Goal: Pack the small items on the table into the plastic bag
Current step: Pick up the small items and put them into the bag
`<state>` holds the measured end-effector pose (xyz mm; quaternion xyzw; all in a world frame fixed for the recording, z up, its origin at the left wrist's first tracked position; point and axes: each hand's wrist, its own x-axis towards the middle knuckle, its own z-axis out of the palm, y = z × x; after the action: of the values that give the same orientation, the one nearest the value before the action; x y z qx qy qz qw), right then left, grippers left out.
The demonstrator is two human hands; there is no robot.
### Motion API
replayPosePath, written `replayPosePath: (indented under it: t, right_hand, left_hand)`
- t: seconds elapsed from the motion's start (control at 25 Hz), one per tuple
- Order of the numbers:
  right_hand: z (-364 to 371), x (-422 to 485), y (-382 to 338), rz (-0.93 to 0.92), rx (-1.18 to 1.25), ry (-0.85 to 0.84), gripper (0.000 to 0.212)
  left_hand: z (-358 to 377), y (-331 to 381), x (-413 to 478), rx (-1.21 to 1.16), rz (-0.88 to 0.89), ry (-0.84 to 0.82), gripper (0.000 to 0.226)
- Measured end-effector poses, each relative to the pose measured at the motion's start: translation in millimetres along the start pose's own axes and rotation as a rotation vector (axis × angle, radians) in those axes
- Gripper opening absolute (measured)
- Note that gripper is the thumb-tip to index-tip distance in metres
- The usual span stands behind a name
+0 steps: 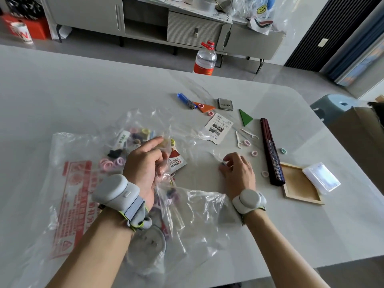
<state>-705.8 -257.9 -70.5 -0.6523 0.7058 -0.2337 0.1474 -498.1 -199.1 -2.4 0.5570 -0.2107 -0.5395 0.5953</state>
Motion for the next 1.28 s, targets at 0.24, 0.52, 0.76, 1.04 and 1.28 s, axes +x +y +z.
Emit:
replayPosePath:
  t: [0.24, 0.52, 0.76, 1.04, 1.28]
  right_hand:
    - [-5.5, 21.8, -6.3, 0.128, -0.173, -0.143, 0.015]
    - [-44.6, 22.3, -7.9, 0.152, -0.112, -0.160, 0.018]
    - [-55.1, 4.9, 1.0, 0.173, -0.258, -0.378, 0.026]
    - [-40.4, 11.0, -12.3, 0.062, -0.387, -0.366, 0.059]
    - [-39.3, 15.6, -21.5, 0.093, -0.405, -0.432, 0.042]
  left_hand:
    - [7.0, -6.3, 0.4, 0.033, 0.015, -0.009, 0.054]
    - [18.6, -10.8, 6.4, 0.044, 0.036, 0.058, 0.054]
    - [15.2, -14.3, 2.1, 0.059, 0.077, 0.080, 0.055]
    - [15.0, -13.9, 5.2, 0.068, 0.078, 0.084, 0.054]
    - [18.8, -11.1, 3.2, 0.065, 0.075, 0.097, 0.053]
